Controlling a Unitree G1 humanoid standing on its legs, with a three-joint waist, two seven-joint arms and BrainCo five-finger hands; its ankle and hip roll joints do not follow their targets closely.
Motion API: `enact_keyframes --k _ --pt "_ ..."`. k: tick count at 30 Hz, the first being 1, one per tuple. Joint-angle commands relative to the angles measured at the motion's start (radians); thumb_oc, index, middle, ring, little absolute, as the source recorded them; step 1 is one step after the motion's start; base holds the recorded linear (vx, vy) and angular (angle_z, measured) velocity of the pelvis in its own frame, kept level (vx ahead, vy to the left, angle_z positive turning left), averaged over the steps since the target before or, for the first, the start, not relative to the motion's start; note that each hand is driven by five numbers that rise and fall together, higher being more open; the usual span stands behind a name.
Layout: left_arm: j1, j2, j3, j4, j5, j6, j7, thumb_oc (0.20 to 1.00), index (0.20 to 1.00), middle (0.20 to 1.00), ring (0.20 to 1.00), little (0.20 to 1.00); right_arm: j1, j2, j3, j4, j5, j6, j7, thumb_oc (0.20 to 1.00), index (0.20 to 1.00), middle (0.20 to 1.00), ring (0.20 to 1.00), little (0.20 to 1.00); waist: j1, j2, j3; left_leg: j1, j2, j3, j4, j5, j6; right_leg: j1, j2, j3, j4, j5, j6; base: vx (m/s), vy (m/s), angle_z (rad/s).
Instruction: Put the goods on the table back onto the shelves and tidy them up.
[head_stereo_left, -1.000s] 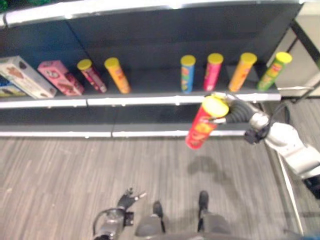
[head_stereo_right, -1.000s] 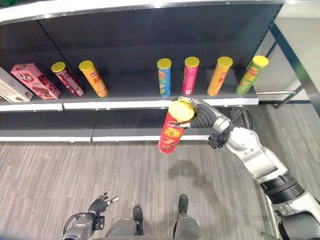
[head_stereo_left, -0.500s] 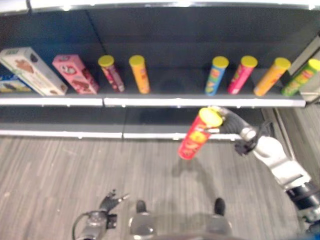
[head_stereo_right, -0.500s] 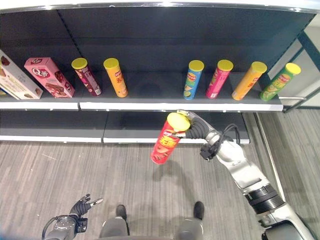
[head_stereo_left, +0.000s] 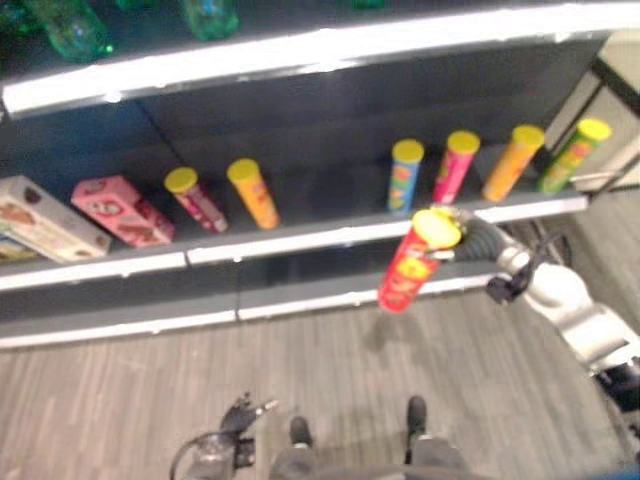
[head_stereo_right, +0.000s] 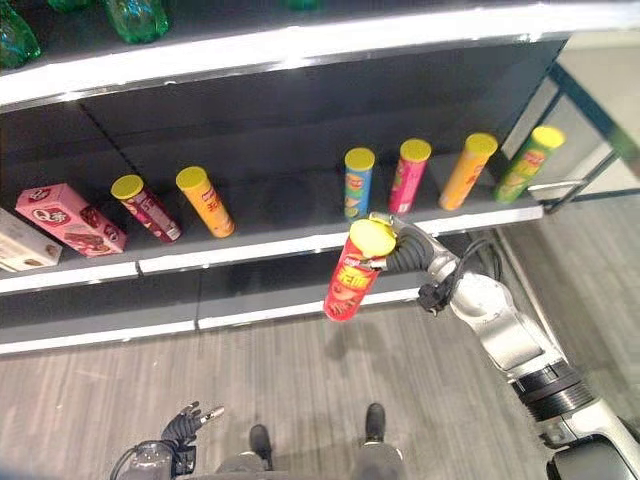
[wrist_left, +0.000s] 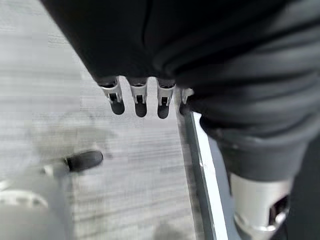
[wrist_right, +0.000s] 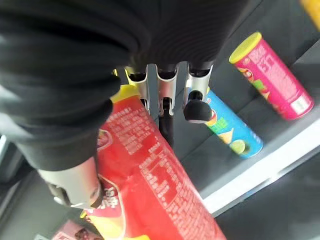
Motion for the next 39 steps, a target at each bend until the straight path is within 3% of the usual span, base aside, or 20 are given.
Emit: enact_keyframes --k 1,4,8,10,14,15,17,18,20,22,23,24,26,28,31,34,35,36,37,39 --pt "-0.029 0.036 -0.053 0.034 -0.001 -0.011 0.0 1.0 1.0 1.0 1.0 1.0 -0.075 0.008 -0.038 -0.047 0.048 -0.054 -0.025 0.2 0.2 0.2 0.2 0.2 0.022 -0.008 -0.03 0.04 -0.033 -0.022 0.001 -0.027 -0.002 0.056 0.028 0.04 0.012 -0.155 0.03 0.03 -0.068 0.11" --pt "-0.029 0.037 -0.05 0.034 0.003 -0.011 0.0 1.0 1.0 1.0 1.0 1.0 -0.067 0.002 -0.045 -0.053 0.049 -0.055 -0.022 0.2 0.2 0.2 0.2 0.2 0.022 -0.012 -0.027 0.042 -0.03 -0.04 0.017 -0.026 -0.004 0.065 0.039 0.05 0.012 -0.17 0.019 0.05 -0.107 0.17" --pt "-0.038 0.035 -0.057 0.023 -0.001 -0.01 -0.007 1.0 1.0 1.0 1.0 1.0 -0.05 -0.003 -0.075 -0.08 0.066 -0.053 -0.026 0.2 0.2 0.2 0.2 0.2 0.042 -0.042 0.03 -0.105 -0.054 -0.152 0.321 -0.011 -0.026 0.103 0.036 0.051 0.014 -0.184 -0.013 0.02 -0.152 0.17" --pt "-0.037 0.031 -0.058 0.026 -0.006 -0.006 -0.009 1.0 1.0 1.0 1.0 1.0 -0.036 -0.002 -0.089 -0.082 0.071 -0.052 -0.028 0.2 0.2 0.2 0.2 0.2 0.04 -0.05 0.036 -0.152 -0.047 -0.16 0.36 -0.015 -0.019 0.117 0.039 0.042 0.013 -0.197 -0.016 0.1 -0.09 0.28" --pt "-0.029 0.032 -0.054 0.024 -0.011 -0.004 -0.008 1.0 1.0 1.0 1.0 1.0 -0.028 0.0 -0.093 -0.086 0.073 -0.051 -0.028 0.2 0.2 0.2 0.2 0.2 0.043 -0.052 0.03 -0.166 -0.032 -0.144 0.303 -0.028 -0.007 0.126 0.038 0.046 0.013 -0.212 -0.01 0.23 0.039 0.17" --pt "-0.011 0.035 -0.045 0.027 -0.023 -0.01 -0.003 1.0 1.0 1.0 1.0 1.0 -0.037 0.003 -0.086 -0.084 0.076 -0.058 -0.031 0.2 0.2 0.2 0.2 0.2 0.053 -0.042 0.014 -0.205 0.01 -0.152 0.168 0.011 -0.012 0.145 0.034 0.068 0.014 -0.251 0.002 0.5 0.216 0.0" --pt "0.0 0.038 -0.043 0.026 -0.047 -0.01 0.002 1.0 1.0 1.0 1.0 1.0 -0.042 0.006 -0.084 -0.076 0.079 -0.063 -0.039 0.2 0.2 0.2 0.2 0.2 0.069 -0.035 0.008 -0.257 0.039 -0.169 0.098 0.091 -0.041 0.184 0.03 0.087 0.013 -0.275 0.008 0.48 0.198 -0.1" --pt "0.001 0.038 -0.043 0.025 -0.047 -0.01 0.003 1.0 1.0 1.0 1.0 1.0 -0.041 0.006 -0.084 -0.076 0.079 -0.063 -0.039 0.2 0.2 0.2 0.2 0.2 0.07 -0.037 0.01 -0.25 0.037 -0.167 0.091 0.094 -0.042 0.187 0.028 0.088 0.013 -0.276 0.008 0.54 0.208 -0.29" --pt "0.012 0.043 -0.032 0.031 -0.052 -0.013 0.01 1.0 1.0 1.0 1.0 1.0 -0.018 0.01 -0.097 -0.079 0.068 -0.069 -0.048 0.2 0.2 0.2 0.2 0.2 0.091 -0.036 -0.002 -0.311 0.067 -0.137 0.038 0.141 -0.075 0.268 -0.003 0.107 0.014 -0.305 0.031 0.62 0.254 -0.38" --pt "0.034 0.049 -0.02 0.042 -0.042 -0.014 0.005 1.0 1.0 1.0 1.0 1.0 -0.02 0.013 -0.092 -0.091 0.066 -0.067 -0.04 0.2 0.2 0.2 0.2 0.2 0.101 -0.028 -0.016 -0.28 0.066 -0.133 0.019 0.125 -0.067 0.288 -0.013 0.12 0.017 -0.317 0.043 0.5 0.292 -0.57" --pt "0.028 0.043 -0.025 0.045 -0.04 -0.007 -0.002 1.0 1.0 1.0 1.0 1.0 -0.004 0.035 -0.091 -0.094 0.047 -0.057 -0.031 0.2 0.2 0.2 0.2 0.2 0.104 -0.029 -0.022 -0.249 0.058 -0.095 0.023 0.129 -0.071 0.293 -0.058 0.126 0.063 -0.295 0.063 0.54 0.358 -0.75" --pt "0.027 0.043 -0.024 0.045 -0.04 -0.007 -0.002 1.0 1.0 1.0 1.0 1.0 -0.004 0.036 -0.091 -0.094 0.047 -0.057 -0.031 0.2 0.2 0.2 0.2 0.2 0.107 -0.032 -0.021 -0.247 0.057 -0.091 0.023 0.128 -0.07 0.294 -0.06 0.128 0.063 -0.296 0.063 0.61 0.443 -0.8" --pt "0.009 0.065 -0.034 0.04 -0.005 -0.007 -0.006 1.0 1.0 1.0 1.0 1.0 -0.01 0.063 -0.069 -0.083 0.022 -0.047 -0.02 0.2 0.2 0.2 0.2 0.2 0.099 -0.051 -0.025 -0.201 0.01 -0.03 0.043 0.092 -0.036 0.241 -0.121 0.165 0.17 -0.162 0.102 0.44 0.339 -0.38" --pt "-0.002 0.083 -0.038 0.028 0.008 -0.01 -0.004 1.0 1.0 1.0 1.0 1.0 -0.029 0.074 -0.056 -0.085 0.018 -0.047 -0.016 0.2 0.2 0.2 0.2 0.2 0.096 -0.052 -0.026 -0.172 -0.014 -0.006 0.027 0.071 -0.006 0.189 -0.125 0.187 0.239 -0.089 0.114 0.24 0.234 -0.57" --pt "-0.009 0.098 -0.038 0.019 0.01 -0.011 0.003 1.0 1.0 1.0 1.0 1.0 -0.052 0.087 -0.046 -0.089 0.02 -0.047 -0.015 0.2 0.2 0.2 0.2 0.2 0.092 -0.049 -0.025 -0.143 -0.036 0.013 0.014 0.044 0.023 0.144 -0.132 0.174 0.306 -0.044 0.119 0.13 0.155 -0.39" --pt "-0.022 0.115 -0.025 0.03 0.004 -0.007 0.021 1.0 1.0 1.0 1.0 1.0 -0.083 0.108 -0.023 -0.08 0.018 -0.05 -0.02 0.2 0.2 0.2 0.2 0.2 0.086 -0.036 -0.011 -0.103 -0.051 0.039 0.001 0.008 0.053 0.061 -0.149 0.124 0.429 0.016 0.103 0.17 0.203 -0.29" --pt "-0.028 0.115 -0.02 0.041 0.005 -0.006 0.025 1.0 1.0 1.0 1.0 1.0 -0.074 0.106 -0.026 -0.081 0.014 -0.049 -0.018 0.2 0.2 0.2 0.2 0.2 0.072 -0.024 -0.003 -0.079 -0.057 0.038 0.001 -0.013 0.06 0.002 -0.118 0.109 0.435 -0.019 0.087 0.16 0.131 -0.14" --pt "-0.028 0.115 -0.02 0.041 0.005 -0.006 0.025 1.0 1.0 1.0 1.0 1.0 -0.074 0.106 -0.026 -0.081 0.014 -0.049 -0.018 0.2 0.2 0.2 0.2 0.2 0.071 -0.024 -0.002 -0.078 -0.058 0.037 0.001 -0.014 0.059 0.001 -0.119 0.107 0.44 -0.024 0.087 0.26 0.141 -0.04" --pt "-0.034 0.107 -0.023 0.049 0.005 -0.008 0.024 1.0 1.0 1.0 1.0 1.0 -0.068 0.094 -0.034 -0.084 0.014 -0.048 -0.02 0.2 0.2 0.2 0.2 0.2 0.048 -0.004 0.009 -0.055 -0.064 0.022 0.001 -0.03 0.054 -0.046 -0.065 0.091 0.367 -0.128 0.075 0.22 0.053 -0.04" --pt "-0.038 0.101 -0.029 0.048 0.003 -0.011 0.019 1.0 1.0 1.0 1.0 1.0 -0.081 0.078 -0.032 -0.079 0.014 -0.045 -0.026 0.2 0.2 0.2 0.2 0.2 0.032 0.001 0.02 -0.032 -0.081 -0.003 0.001 -0.045 0.052 -0.102 -0.041 0.103 0.208 -0.142 0.067 0.27 0.0 0.04"
